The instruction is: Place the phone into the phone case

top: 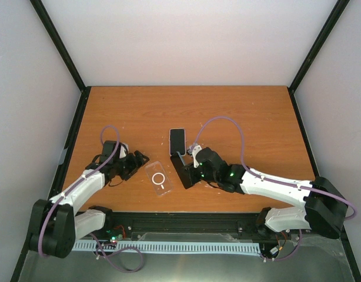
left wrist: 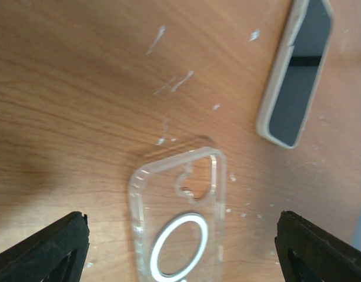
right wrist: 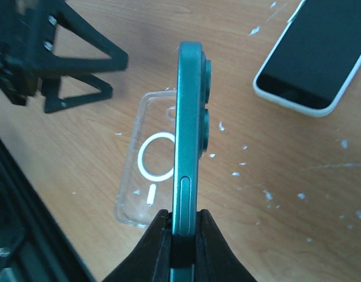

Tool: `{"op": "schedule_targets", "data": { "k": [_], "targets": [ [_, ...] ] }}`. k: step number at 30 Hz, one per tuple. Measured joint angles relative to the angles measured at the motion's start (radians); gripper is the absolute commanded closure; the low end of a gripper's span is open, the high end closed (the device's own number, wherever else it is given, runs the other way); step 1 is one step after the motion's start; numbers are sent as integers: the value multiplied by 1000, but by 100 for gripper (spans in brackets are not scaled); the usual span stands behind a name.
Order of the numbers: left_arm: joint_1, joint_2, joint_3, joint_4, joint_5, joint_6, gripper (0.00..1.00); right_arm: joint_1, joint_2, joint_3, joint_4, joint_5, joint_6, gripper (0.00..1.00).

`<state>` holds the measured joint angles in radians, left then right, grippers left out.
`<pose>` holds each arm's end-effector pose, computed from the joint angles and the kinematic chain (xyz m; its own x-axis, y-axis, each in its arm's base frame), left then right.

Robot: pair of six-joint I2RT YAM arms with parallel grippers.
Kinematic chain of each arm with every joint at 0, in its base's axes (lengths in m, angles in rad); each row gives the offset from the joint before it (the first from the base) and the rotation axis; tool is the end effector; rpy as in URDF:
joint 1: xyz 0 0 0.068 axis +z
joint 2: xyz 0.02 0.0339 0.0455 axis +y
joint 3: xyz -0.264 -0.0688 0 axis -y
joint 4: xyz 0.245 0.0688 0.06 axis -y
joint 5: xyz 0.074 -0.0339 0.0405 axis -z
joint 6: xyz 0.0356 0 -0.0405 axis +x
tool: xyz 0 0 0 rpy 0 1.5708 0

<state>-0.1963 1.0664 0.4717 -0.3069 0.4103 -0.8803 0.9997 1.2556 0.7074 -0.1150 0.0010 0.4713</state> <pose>0.1886 -0.0520 0.1734 -0.8149 -0.5587 -0.1539 -0.3245 0.6600 -0.6775 0.1432 0.2228 0.2205 -0.6783 -0.2157 -0.7024 -0.5981 0.7174 0.3573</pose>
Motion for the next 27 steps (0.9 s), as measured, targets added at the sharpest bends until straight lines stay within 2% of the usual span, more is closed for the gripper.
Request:
{"op": "schedule_targets", "data": {
  "k": [7, 19, 22, 27],
  "targets": [
    [0, 162, -43, 121, 45, 43, 16, -64, -1, -3, 0, -159, 143, 97],
    [-42, 312, -53, 384, 214, 11, 17, -124, 57, -31, 79, -246, 266, 97],
    [-48, 323, -53, 401, 254, -6, 15, -124, 109, -36, 136, -267, 303, 97],
    [-49, 268, -53, 364, 240, -12, 16, -125, 224, -50, 246, -304, 383, 97]
  ]
}}
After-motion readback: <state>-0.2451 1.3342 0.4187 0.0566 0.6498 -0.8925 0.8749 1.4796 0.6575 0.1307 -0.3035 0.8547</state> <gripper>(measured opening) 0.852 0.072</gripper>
